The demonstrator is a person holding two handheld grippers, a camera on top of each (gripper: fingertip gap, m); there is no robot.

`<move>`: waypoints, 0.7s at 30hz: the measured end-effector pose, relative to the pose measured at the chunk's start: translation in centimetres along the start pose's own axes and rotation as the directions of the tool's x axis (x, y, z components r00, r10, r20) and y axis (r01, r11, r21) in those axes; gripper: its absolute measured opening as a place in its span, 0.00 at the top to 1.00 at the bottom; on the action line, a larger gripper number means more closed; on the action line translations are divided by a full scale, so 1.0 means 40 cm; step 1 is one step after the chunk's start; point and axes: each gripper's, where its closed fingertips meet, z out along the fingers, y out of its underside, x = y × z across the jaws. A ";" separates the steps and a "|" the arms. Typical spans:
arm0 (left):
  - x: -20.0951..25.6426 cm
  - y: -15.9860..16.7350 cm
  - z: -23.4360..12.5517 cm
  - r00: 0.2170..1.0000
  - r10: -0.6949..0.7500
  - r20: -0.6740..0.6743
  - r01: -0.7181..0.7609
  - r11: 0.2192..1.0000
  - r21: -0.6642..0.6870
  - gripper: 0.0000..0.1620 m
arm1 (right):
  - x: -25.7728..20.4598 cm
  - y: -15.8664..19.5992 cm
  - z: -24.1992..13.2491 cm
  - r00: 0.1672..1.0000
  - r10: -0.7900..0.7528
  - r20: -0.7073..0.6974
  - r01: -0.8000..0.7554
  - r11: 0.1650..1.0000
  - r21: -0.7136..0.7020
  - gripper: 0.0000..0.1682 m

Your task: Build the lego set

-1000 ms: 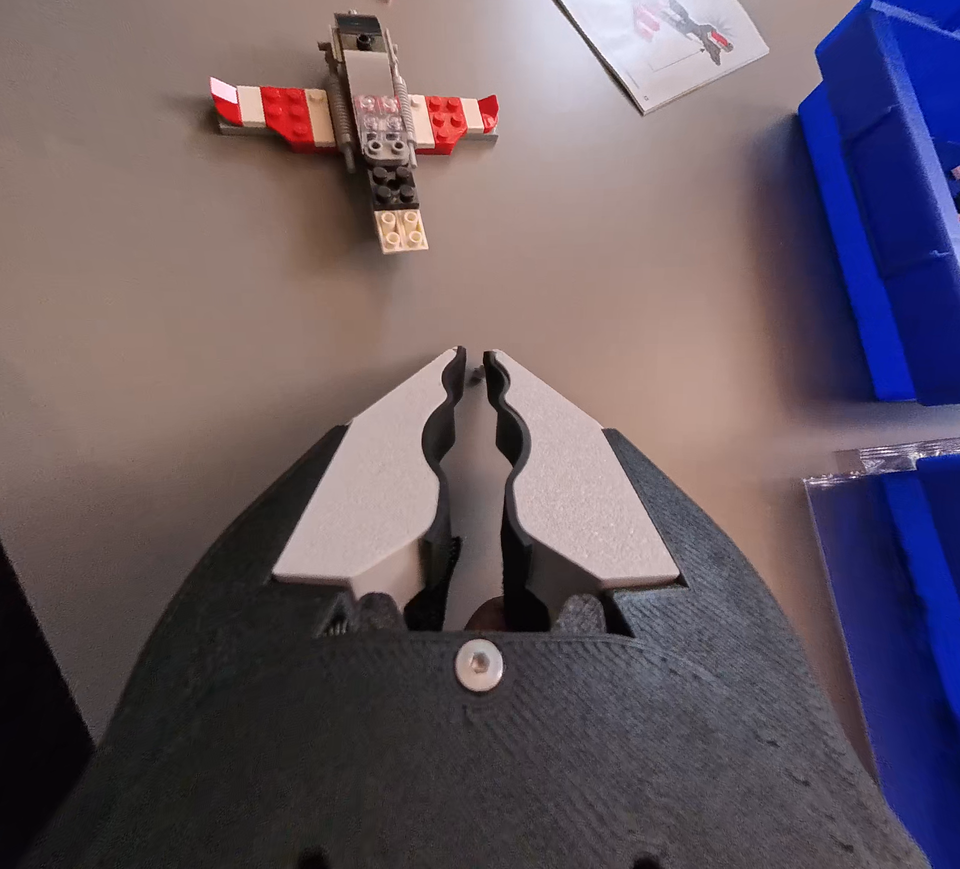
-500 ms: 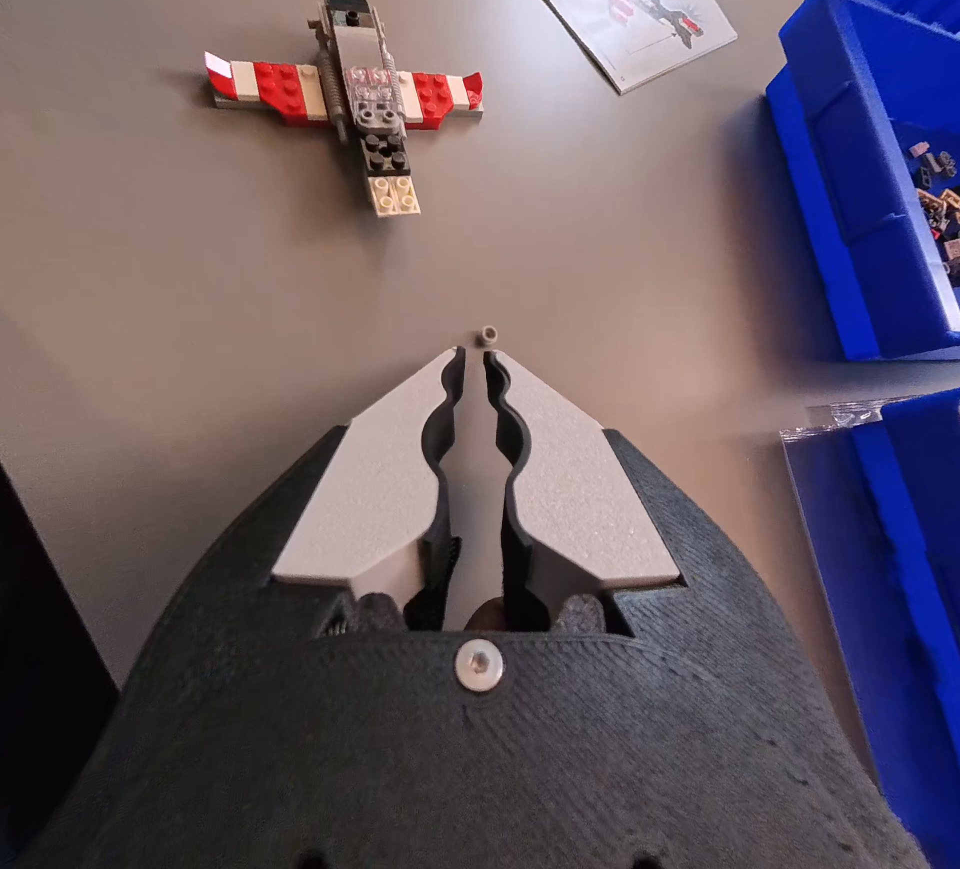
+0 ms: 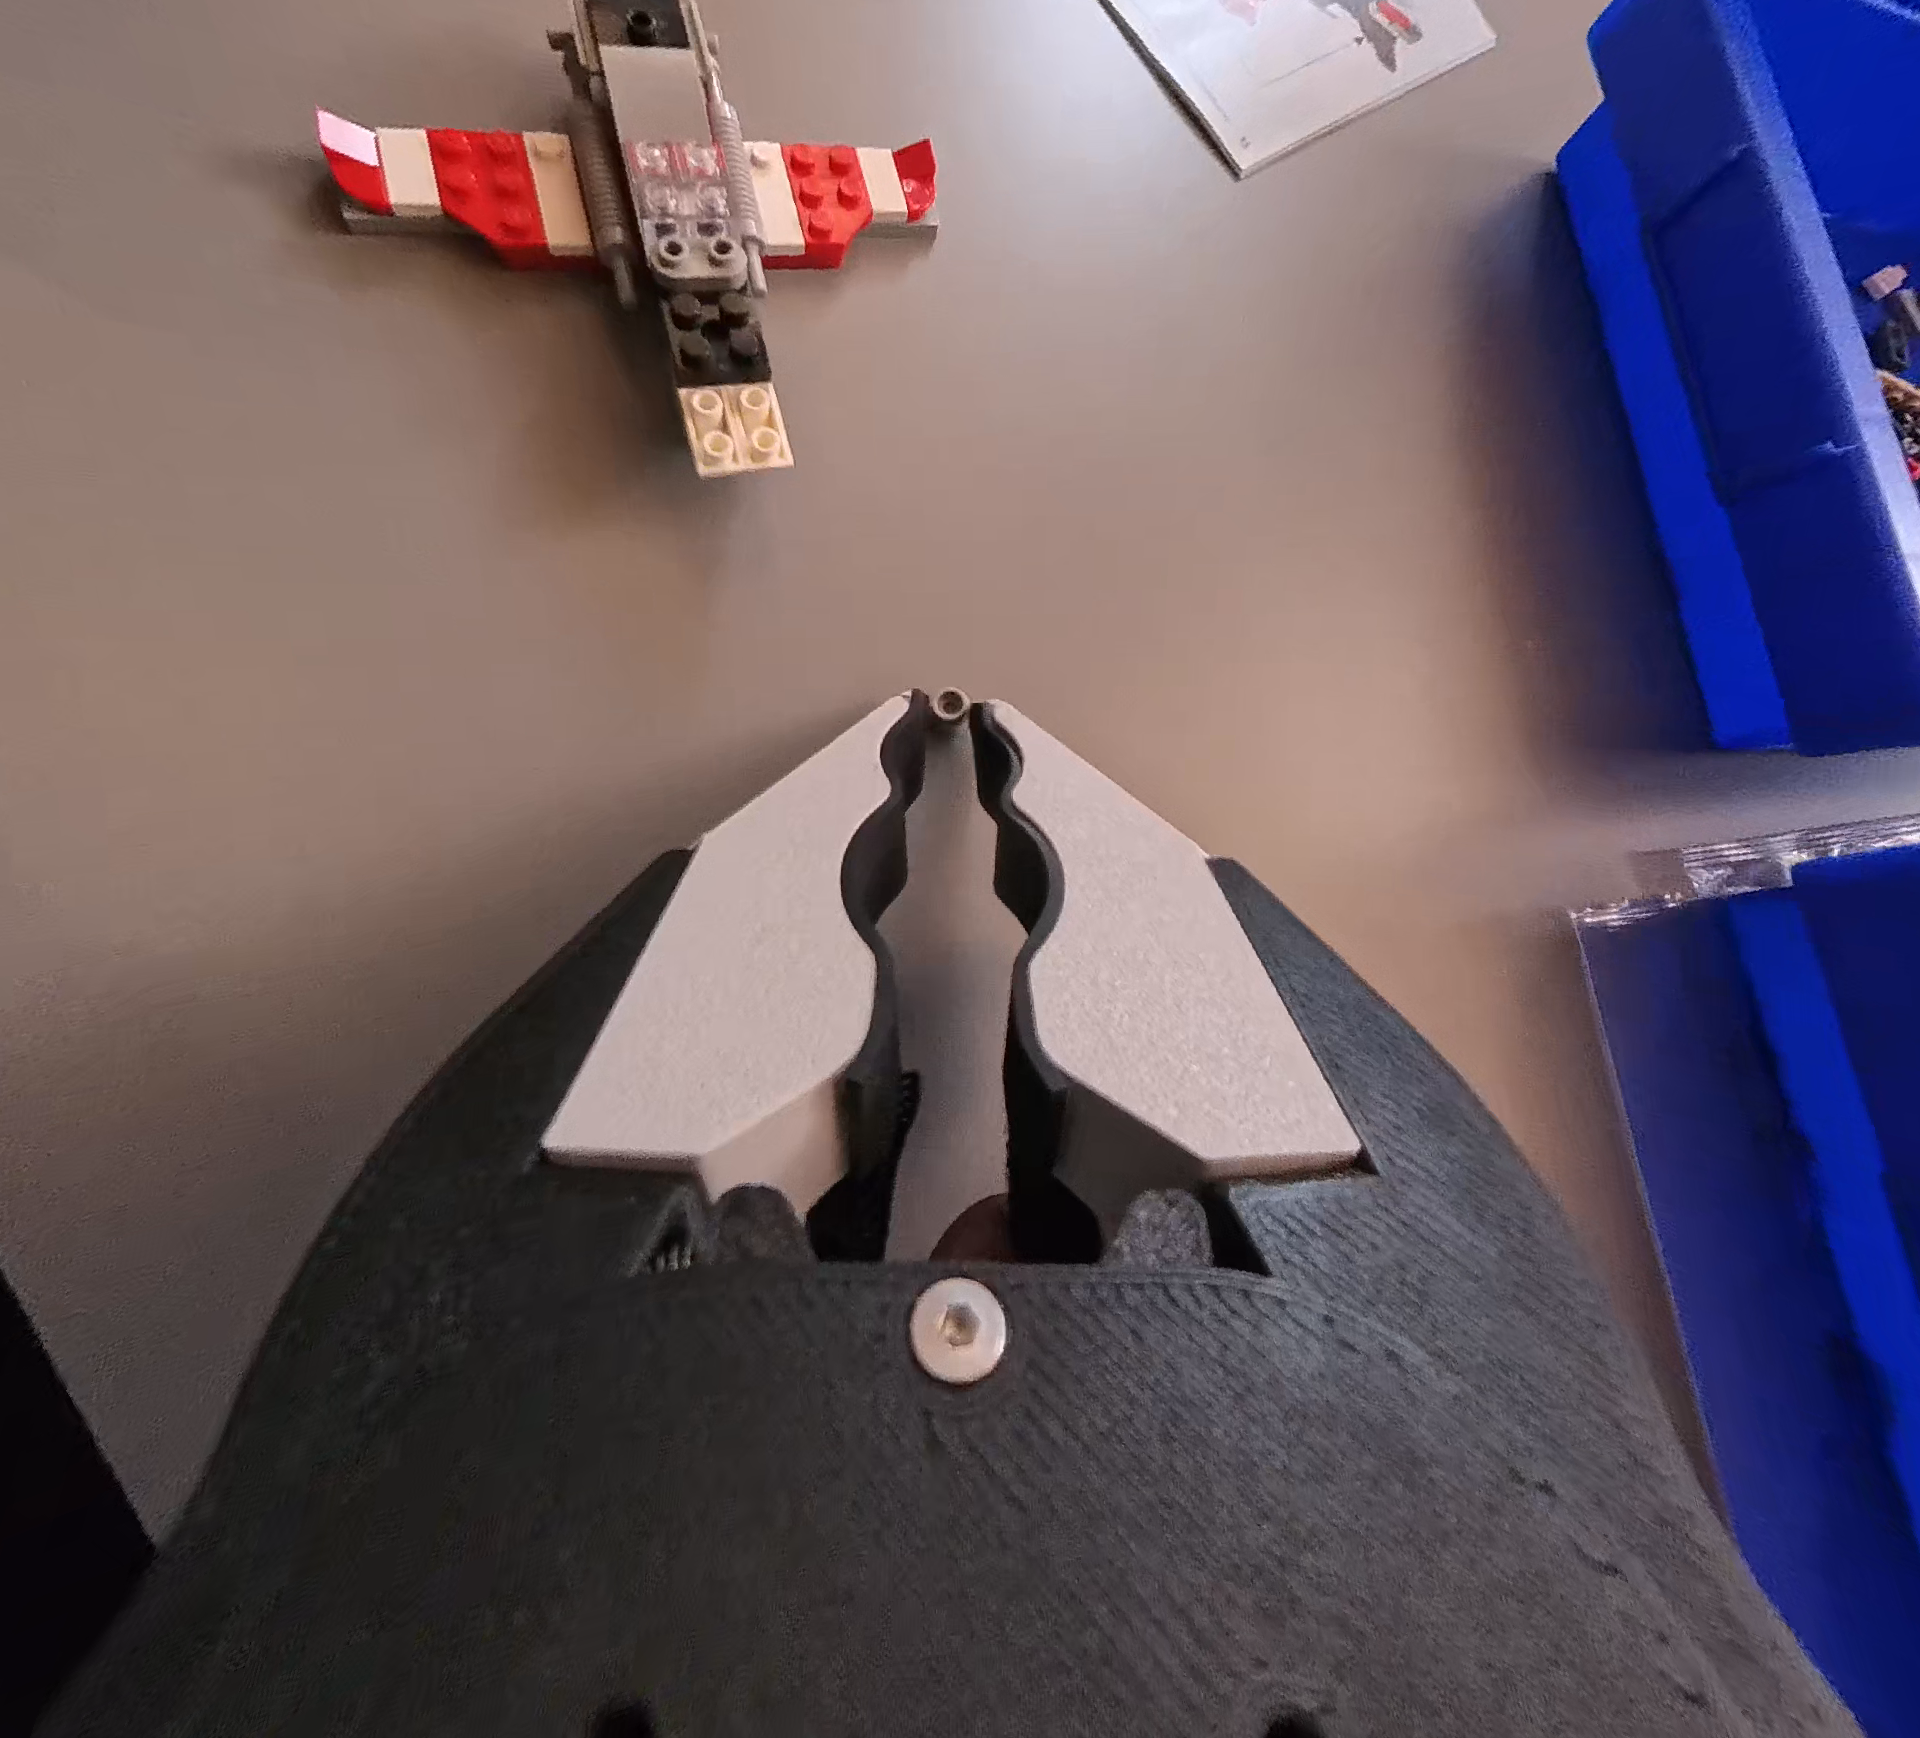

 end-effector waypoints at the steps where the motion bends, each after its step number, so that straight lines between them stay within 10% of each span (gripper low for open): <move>1: -0.001 0.000 0.000 1.000 -0.001 0.000 0.001 1.000 0.001 0.95 | 0.002 -0.001 0.001 1.000 0.000 -0.002 0.000 1.000 -0.002 0.95; 21: -0.004 0.003 -0.002 1.000 -0.007 0.001 0.007 1.000 -0.004 0.95 | -0.030 0.008 -0.070 0.996 0.003 0.084 -0.010 0.997 0.080 0.89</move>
